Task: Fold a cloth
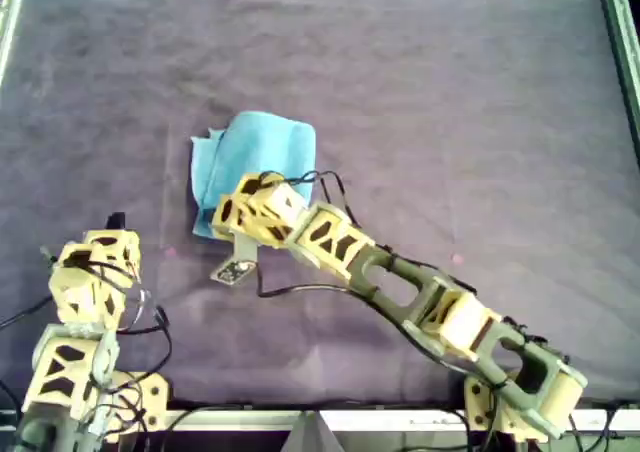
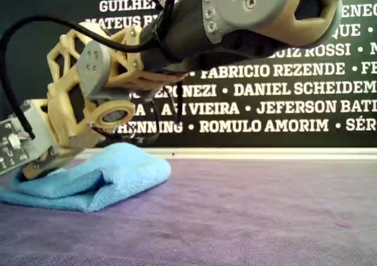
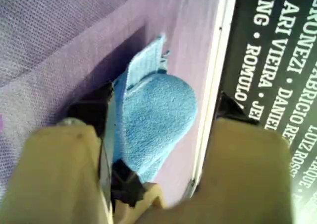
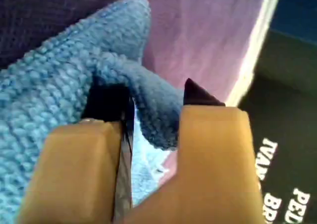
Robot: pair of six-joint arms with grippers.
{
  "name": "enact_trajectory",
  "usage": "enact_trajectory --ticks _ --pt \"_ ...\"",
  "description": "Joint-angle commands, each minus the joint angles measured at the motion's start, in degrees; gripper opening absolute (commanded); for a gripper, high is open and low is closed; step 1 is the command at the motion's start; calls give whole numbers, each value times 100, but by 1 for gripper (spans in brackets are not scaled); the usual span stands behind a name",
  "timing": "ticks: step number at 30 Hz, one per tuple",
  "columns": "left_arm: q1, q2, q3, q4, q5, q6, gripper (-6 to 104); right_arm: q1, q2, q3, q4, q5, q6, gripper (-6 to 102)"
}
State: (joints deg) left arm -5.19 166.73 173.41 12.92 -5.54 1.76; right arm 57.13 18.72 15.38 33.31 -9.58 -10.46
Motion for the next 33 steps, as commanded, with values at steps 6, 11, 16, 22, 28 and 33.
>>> enact_trajectory --ticks 6,11,16,22,28,33 --pt "62 35 -70 0 26 18 73 -88 1626 -457 1934 35 -62 44" --pt "62 26 -70 0 26 18 73 -290 2188 -457 3032 35 -62 44" --pt "62 88 -70 0 26 18 73 -923 3023 -448 4447 -62 26 43" --pt "70 97 -70 0 26 18 73 -1187 4359 97 5968 26 229 31" --pt "70 97 -70 0 26 18 73 -1248 6311 2030 5766 53 923 -4" --pt "62 105 -70 0 26 18 73 -2039 8675 4588 5660 53 905 1"
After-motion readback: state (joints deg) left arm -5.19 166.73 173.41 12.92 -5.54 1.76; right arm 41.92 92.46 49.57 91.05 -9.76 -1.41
